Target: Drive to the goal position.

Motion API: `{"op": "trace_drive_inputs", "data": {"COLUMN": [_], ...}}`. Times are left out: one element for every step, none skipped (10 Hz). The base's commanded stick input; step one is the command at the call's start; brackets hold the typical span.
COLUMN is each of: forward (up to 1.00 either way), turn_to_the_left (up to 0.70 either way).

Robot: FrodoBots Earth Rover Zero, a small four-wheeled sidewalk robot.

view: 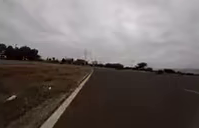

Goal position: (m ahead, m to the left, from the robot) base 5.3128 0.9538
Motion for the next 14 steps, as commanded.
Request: {"op": "trace_drive_inputs", "data": {"forward": [0.85,0.85,0.85,0.85,0.85,0.85,0.85,0.85,0.85,0.85,0.85,0.85,0.85,0.85], "turn_to_the_left": [0.00,0.00,0.00,-0.27,-0.24,0.00,0.00,0.00,0.00,-0.27,-0.27,-0.13,0.00,0.00]}}
